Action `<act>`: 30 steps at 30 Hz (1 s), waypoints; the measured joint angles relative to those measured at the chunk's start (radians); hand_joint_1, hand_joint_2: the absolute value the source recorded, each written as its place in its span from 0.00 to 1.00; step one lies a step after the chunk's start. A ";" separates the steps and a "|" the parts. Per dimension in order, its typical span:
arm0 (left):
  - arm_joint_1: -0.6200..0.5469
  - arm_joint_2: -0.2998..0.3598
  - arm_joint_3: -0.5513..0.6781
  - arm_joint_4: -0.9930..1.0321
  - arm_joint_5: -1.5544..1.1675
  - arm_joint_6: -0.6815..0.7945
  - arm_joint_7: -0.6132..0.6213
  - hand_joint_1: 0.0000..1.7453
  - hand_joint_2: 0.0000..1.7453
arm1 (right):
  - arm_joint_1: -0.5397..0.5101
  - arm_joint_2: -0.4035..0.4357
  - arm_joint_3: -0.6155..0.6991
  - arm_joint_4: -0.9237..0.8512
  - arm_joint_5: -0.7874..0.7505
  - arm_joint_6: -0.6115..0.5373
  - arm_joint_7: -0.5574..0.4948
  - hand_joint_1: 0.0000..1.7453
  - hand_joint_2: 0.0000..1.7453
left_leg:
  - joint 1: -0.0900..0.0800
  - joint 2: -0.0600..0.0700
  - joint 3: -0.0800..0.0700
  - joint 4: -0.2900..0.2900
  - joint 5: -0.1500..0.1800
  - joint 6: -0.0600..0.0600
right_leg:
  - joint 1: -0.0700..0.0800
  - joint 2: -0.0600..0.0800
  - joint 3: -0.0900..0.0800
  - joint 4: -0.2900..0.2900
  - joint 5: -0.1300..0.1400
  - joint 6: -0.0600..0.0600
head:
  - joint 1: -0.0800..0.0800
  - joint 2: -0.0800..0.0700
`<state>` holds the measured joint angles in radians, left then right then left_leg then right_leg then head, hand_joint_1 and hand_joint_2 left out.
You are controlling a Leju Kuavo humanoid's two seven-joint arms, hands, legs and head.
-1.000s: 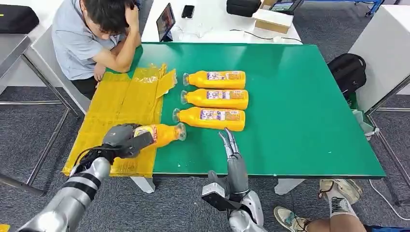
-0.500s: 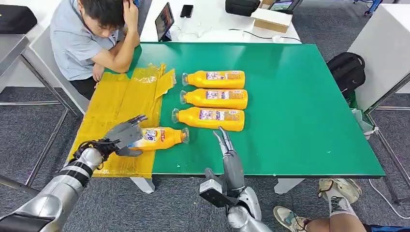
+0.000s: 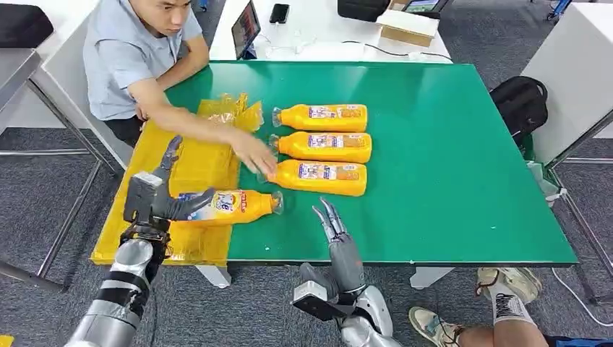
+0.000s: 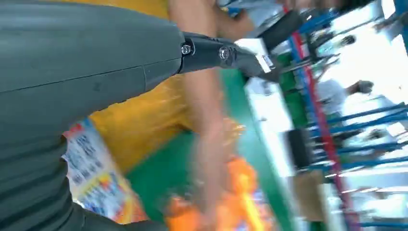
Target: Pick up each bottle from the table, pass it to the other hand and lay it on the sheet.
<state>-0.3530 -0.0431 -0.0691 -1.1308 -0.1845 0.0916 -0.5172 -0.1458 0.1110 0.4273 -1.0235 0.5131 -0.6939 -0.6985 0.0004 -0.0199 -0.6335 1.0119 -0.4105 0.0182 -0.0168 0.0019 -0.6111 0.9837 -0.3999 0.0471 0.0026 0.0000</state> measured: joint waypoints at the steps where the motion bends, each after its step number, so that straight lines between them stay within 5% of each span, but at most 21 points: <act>1: 0.018 -0.012 0.008 -0.040 0.037 0.000 -0.014 0.00 1.00 | 0.005 0.000 -0.005 -0.002 0.005 0.000 0.000 0.00 0.00 | 0.000 0.000 0.000 0.000 0.000 0.000 | 0.000 0.000 0.000 0.000 0.000 0.000 | 0.000 0.000; 2: 0.037 -0.021 0.013 -0.077 0.064 -0.001 -0.026 0.00 1.00 | 0.010 0.000 -0.009 -0.004 0.006 0.000 0.000 0.00 0.00 | 0.000 0.001 0.000 0.000 0.000 0.000 | 0.000 0.000 0.000 0.000 0.000 0.000 | 0.000 0.000; 3: 0.058 -0.030 0.018 -0.116 0.088 -0.003 -0.035 0.00 1.00 | 0.014 0.000 -0.014 -0.006 0.007 0.000 0.000 0.00 1.00 | 0.000 0.001 0.000 0.000 0.000 0.000 | 0.000 0.000 -0.001 0.000 0.000 0.000 | 0.000 0.000; 6: 0.113 -0.046 0.027 -0.211 0.135 0.002 -0.057 0.00 1.00 | 0.021 0.000 -0.035 -0.006 0.104 0.000 0.000 0.00 1.00 | 0.000 0.001 0.000 0.000 0.000 0.000 | 0.000 0.000 -0.001 0.000 0.000 0.000 | 0.000 0.000; 9: 0.161 -0.057 0.031 -0.294 0.154 0.035 -0.060 0.00 1.00 | 0.039 0.021 -0.140 -0.027 0.467 -0.001 0.021 0.00 1.00 | 0.001 0.001 -0.001 0.000 0.000 0.000 | 0.000 0.000 -0.001 0.000 0.000 0.000 | 0.000 0.000; 13: 0.226 -0.068 0.051 -0.374 0.140 0.076 -0.055 0.00 1.00 | 0.039 0.026 -0.261 -0.074 0.681 -0.002 0.165 0.00 1.00 | 0.000 0.000 -0.001 0.000 0.000 0.000 | 0.000 0.000 -0.001 0.000 -0.001 0.000 | 0.000 0.000; 20: 0.302 -0.082 0.058 -0.451 0.046 0.127 -0.062 0.00 1.00 | -0.024 -0.045 -0.317 -0.092 0.754 0.002 0.409 0.00 1.00 | -0.002 -0.001 -0.001 0.000 0.000 0.001 | -0.001 0.000 -0.001 -0.001 0.000 0.000 | 0.000 0.000; 30: 0.332 -0.089 0.041 -0.500 -0.057 0.146 -0.043 0.00 1.00 | -0.115 -0.124 -0.267 -0.029 0.687 0.143 0.486 0.00 1.00 | 0.000 0.000 -0.001 0.000 0.000 0.000 | 0.000 0.000 -0.001 0.000 0.000 0.000 | 0.000 0.000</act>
<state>-0.0208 -0.1324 -0.0282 -1.6308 -0.2414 0.2373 -0.5605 -0.2610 -0.0126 0.1601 -1.0527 1.2002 -0.5506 -0.2121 0.0000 -0.0200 -0.6344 1.0119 -0.4106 0.0185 -0.0169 0.0018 -0.6121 0.9832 -0.3999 0.0474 0.0023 0.0000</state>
